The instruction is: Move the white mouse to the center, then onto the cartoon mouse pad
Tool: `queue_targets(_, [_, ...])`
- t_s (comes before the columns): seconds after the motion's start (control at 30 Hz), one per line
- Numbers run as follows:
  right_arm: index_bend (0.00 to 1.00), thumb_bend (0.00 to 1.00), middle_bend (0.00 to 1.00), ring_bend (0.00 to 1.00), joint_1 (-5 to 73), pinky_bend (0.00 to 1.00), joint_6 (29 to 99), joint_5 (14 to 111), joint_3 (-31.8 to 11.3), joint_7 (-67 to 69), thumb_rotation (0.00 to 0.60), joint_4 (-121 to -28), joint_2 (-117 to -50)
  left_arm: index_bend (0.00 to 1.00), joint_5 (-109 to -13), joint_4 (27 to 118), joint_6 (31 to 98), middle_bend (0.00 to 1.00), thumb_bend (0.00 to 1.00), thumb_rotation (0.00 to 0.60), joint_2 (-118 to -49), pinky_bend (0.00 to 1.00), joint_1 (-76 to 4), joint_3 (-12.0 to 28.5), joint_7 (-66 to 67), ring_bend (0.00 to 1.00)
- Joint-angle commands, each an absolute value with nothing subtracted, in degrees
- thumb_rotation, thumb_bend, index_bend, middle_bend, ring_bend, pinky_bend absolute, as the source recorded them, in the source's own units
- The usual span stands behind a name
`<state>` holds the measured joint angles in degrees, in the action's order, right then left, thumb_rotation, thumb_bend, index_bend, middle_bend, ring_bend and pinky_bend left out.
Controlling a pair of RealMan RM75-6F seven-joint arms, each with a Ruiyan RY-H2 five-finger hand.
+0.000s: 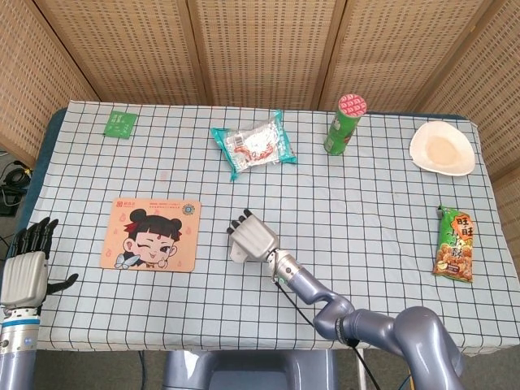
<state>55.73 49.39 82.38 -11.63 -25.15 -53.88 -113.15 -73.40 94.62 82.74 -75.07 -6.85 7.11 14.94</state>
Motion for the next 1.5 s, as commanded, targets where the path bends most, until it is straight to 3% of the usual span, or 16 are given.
queue_targets(0.03, [0.49,0.17,0.24,0.27,55.3,0.14,49.9,81.3,-12.0,-26.6,0.6,-54.5,-113.1,0.0,-73.4,94.7,82.8,0.0,0.0,0.6,-75.1,0.0,-6.9,7.0,15.1,0.0])
queue_targets(0.2, [0.39,0.17,0.14,0.16,54.8,0.08,50.7,79.8,-12.7,-29.1,0.6,-55.9,-112.3,0.0,-73.5,94.8,83.0,0.0,0.0,0.6,-75.1,0.0,-6.9,7.0,15.2,0.0])
queue_targets(0.47, [0.33,0.16,0.1,0.11,52.7,0.04,53.2,78.1,-12.9,-32.8,0.6,-60.6,-108.1,0.0,-73.2,94.8,83.1,0.0,0.0,0.6,-75.1,0.0,-7.0,7.1,15.2,0.0])
queue_targets(0.77, [0.28,0.16,0.06,0.05,40.1,0.03,65.4,77.3,-9.8,-26.9,0.6,-73.6,-94.8,0.0,-73.9,94.6,82.9,0.0,0.0,0.6,-75.4,0.0,-7.3,6.7,15.8,0.0])
queue_targets(1.07, [0.24,0.16,0.02,0.0,29.2,0.01,73.2,75.9,-7.1,-15.1,0.6,-77.0,-86.0,0.0,-75.0,93.4,83.0,0.0,0.0,0.6,-76.2,0.0,-7.7,6.2,16.1,0.0])
queue_targets(1.5, [0.24,0.16,0.02,0.0,18.5,0.0,80.7,77.9,-3.1,-5.4,0.6,-76.5,-81.1,0.0,-76.2,92.9,81.0,0.0,0.0,0.6,-75.9,0.0,-9.7,6.5,16.7,0.0])
